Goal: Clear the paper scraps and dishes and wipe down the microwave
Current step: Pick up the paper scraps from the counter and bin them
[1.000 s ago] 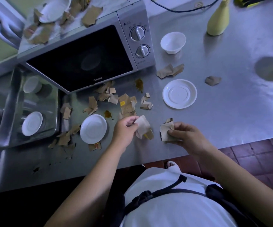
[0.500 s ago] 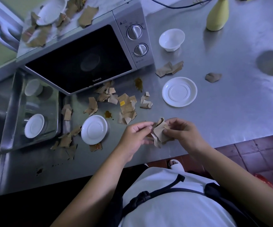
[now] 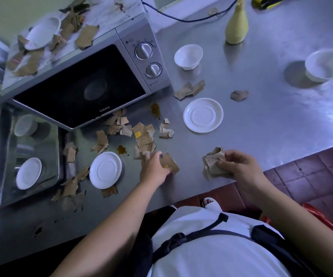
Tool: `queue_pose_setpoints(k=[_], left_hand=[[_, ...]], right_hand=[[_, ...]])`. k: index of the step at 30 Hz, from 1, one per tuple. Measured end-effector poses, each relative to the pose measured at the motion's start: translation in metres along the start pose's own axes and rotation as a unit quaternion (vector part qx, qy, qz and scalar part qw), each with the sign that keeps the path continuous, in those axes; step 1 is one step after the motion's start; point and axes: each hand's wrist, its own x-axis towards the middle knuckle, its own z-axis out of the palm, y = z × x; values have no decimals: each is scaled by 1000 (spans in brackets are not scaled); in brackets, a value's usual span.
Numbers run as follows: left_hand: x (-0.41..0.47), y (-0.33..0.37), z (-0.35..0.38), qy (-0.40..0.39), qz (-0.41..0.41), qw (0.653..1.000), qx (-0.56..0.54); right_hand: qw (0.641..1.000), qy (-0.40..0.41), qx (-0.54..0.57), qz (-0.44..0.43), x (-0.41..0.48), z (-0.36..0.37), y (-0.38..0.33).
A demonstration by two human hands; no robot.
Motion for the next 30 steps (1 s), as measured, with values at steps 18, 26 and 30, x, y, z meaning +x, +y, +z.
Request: queue_pose_setpoints(k=[18, 26, 30], left_hand=[[-76, 6, -42, -6, 40, 927, -373], [-98, 10, -59, -17, 89, 932, -351], [-106, 3, -63, -25, 116, 924, -364]], right_hand=[[985, -141, -90, -36, -15, 40, -30], [926, -183, -295, -151, -27, 79, -60], [921, -183, -299, -172, -25, 89, -58]])
